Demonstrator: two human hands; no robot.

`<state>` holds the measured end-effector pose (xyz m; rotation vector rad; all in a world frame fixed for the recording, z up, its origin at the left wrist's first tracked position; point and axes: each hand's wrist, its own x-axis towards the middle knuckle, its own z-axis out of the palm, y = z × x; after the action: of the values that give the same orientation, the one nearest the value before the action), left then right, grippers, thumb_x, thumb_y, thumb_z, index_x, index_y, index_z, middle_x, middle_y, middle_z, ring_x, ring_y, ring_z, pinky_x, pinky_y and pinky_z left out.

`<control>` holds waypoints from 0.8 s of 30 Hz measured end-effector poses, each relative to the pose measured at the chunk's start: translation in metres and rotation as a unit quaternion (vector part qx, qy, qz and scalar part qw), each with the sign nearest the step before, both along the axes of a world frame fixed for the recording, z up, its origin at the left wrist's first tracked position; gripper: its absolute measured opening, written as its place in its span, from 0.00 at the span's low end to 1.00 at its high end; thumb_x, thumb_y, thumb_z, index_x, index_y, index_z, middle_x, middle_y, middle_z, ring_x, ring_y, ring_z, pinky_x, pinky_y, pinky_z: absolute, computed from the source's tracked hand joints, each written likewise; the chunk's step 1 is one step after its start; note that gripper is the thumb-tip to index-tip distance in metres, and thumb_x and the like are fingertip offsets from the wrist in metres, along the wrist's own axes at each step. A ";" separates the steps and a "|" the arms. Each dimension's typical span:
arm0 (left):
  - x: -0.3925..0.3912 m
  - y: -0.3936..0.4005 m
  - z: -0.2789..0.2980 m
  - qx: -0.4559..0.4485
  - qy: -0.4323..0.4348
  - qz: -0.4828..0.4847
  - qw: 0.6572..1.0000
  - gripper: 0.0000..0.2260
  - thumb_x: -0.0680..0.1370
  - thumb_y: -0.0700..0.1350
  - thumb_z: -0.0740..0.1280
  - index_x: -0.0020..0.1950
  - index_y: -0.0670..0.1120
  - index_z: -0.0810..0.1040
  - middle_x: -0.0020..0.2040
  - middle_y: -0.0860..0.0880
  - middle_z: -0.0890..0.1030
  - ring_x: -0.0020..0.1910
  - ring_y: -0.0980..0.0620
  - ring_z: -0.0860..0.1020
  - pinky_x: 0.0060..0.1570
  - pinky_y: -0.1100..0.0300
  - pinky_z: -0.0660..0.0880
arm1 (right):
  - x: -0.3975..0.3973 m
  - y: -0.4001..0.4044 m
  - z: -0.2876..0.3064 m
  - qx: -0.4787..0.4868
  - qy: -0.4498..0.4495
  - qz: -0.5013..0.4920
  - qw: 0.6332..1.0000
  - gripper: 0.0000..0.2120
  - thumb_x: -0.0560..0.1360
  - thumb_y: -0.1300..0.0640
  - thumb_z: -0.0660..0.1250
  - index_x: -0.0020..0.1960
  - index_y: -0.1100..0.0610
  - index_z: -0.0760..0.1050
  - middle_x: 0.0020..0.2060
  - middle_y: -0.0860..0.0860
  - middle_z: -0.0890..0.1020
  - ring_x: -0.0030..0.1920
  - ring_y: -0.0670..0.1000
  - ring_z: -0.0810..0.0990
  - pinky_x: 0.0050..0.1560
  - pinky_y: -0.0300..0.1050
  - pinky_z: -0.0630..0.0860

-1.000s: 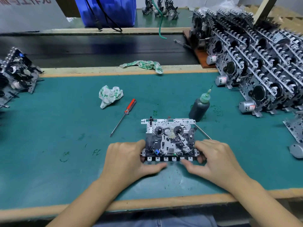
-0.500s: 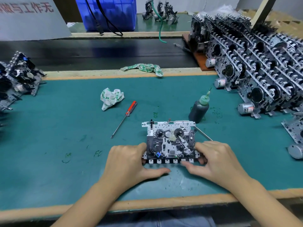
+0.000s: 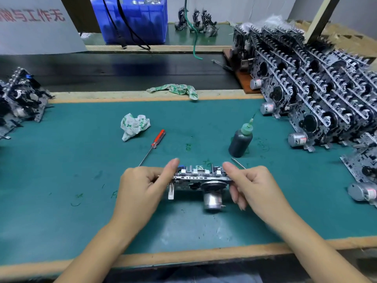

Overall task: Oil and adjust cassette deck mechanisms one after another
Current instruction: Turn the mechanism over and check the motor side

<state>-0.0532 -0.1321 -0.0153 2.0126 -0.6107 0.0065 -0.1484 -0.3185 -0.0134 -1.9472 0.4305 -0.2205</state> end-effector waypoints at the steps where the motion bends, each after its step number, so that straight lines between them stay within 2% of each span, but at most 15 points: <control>1: 0.002 0.001 0.000 0.024 0.005 0.000 1.000 0.33 0.72 0.68 0.54 0.26 0.39 0.59 0.21 0.47 0.56 0.24 0.54 0.56 0.28 0.54 0.56 | 0.001 0.001 0.001 -0.005 0.004 0.003 1.000 0.33 0.67 0.30 0.60 0.20 0.58 0.69 0.13 0.51 0.67 0.18 0.45 0.66 0.27 0.30 0.64; 3: 0.006 0.005 0.002 0.116 -0.034 0.017 0.993 0.32 0.73 0.68 0.50 0.25 0.40 0.60 0.21 0.43 0.60 0.23 0.49 0.59 0.27 0.52 0.61 | 0.001 0.000 0.000 -0.069 -0.002 0.011 0.998 0.35 0.67 0.28 0.56 0.22 0.60 0.69 0.14 0.51 0.66 0.19 0.44 0.65 0.28 0.35 0.64; 4: 0.009 0.006 0.005 0.169 -0.084 0.035 0.981 0.31 0.73 0.68 0.48 0.25 0.42 0.62 0.21 0.43 0.62 0.23 0.47 0.61 0.26 0.54 0.61 | 0.000 -0.003 0.000 -0.138 -0.005 0.015 0.990 0.35 0.66 0.27 0.53 0.24 0.60 0.68 0.16 0.52 0.66 0.20 0.45 0.64 0.29 0.40 0.64; 6: 0.012 0.007 0.015 0.217 -0.191 0.056 0.956 0.26 0.74 0.65 0.51 0.26 0.48 0.69 0.22 0.51 0.67 0.25 0.49 0.68 0.24 0.60 0.61 | 0.000 -0.013 0.000 -0.265 -0.004 0.024 0.964 0.30 0.64 0.25 0.52 0.29 0.53 0.66 0.22 0.49 0.68 0.26 0.47 0.66 0.30 0.43 0.62; 7: 0.013 0.006 0.021 0.207 -0.227 0.051 0.950 0.22 0.75 0.63 0.54 0.31 0.50 0.75 0.26 0.54 0.72 0.29 0.50 0.72 0.24 0.59 0.65 | 0.000 -0.017 0.000 -0.285 0.003 0.032 0.958 0.26 0.62 0.24 0.55 0.34 0.49 0.66 0.26 0.45 0.71 0.30 0.46 0.69 0.31 0.41 0.63; 9: 0.015 0.002 0.027 0.150 -0.270 0.010 0.951 0.18 0.75 0.60 0.59 0.40 0.49 0.81 0.35 0.54 0.78 0.37 0.52 0.75 0.30 0.55 0.72 | 0.000 -0.019 -0.002 -0.250 0.007 0.075 0.965 0.24 0.60 0.26 0.61 0.45 0.41 0.65 0.39 0.39 0.74 0.42 0.40 0.73 0.39 0.34 0.68; 11: 0.017 -0.006 0.030 0.081 -0.252 -0.069 0.962 0.15 0.74 0.59 0.64 0.44 0.49 0.83 0.40 0.54 0.79 0.41 0.53 0.73 0.40 0.62 0.71 | 0.002 -0.015 -0.007 -0.155 -0.025 0.106 0.982 0.22 0.62 0.33 0.67 0.51 0.39 0.66 0.49 0.37 0.74 0.53 0.40 0.74 0.49 0.33 0.69; 14: 0.014 -0.020 0.031 0.041 -0.179 -0.171 0.968 0.13 0.72 0.58 0.67 0.48 0.51 0.83 0.41 0.54 0.77 0.43 0.55 0.71 0.47 0.65 0.68 | 0.007 -0.006 -0.013 -0.108 -0.106 0.103 0.983 0.14 0.66 0.43 0.69 0.49 0.42 0.71 0.47 0.40 0.75 0.52 0.45 0.75 0.50 0.32 0.68; 19: 0.010 -0.034 0.030 0.047 -0.111 -0.200 0.972 0.11 0.71 0.60 0.66 0.45 0.57 0.84 0.38 0.55 0.72 0.34 0.57 0.70 0.34 0.58 0.69 | 0.011 -0.005 -0.012 -0.033 -0.122 0.104 0.987 0.14 0.65 0.49 0.73 0.49 0.45 0.76 0.47 0.41 0.78 0.53 0.47 0.77 0.52 0.36 0.72; 22: 0.010 -0.036 0.029 0.043 -0.101 -0.194 0.975 0.11 0.71 0.61 0.66 0.43 0.59 0.84 0.36 0.55 0.72 0.32 0.58 0.69 0.32 0.60 0.66 | 0.012 -0.006 -0.015 -0.007 -0.120 0.108 0.987 0.13 0.64 0.56 0.75 0.48 0.49 0.78 0.46 0.42 0.78 0.52 0.49 0.78 0.53 0.40 0.73; 24: 0.010 -0.037 0.028 0.032 -0.091 -0.196 0.976 0.10 0.70 0.60 0.66 0.43 0.59 0.84 0.35 0.55 0.71 0.32 0.58 0.69 0.32 0.60 0.65 | 0.012 -0.006 -0.015 0.002 -0.118 0.109 0.987 0.13 0.64 0.57 0.75 0.48 0.50 0.78 0.45 0.43 0.79 0.51 0.49 0.78 0.54 0.43 0.73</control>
<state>-0.0428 -0.1692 0.0128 1.9338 -1.1316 -0.0675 -0.1361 -0.3250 -0.0279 -1.9199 0.0612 -0.3033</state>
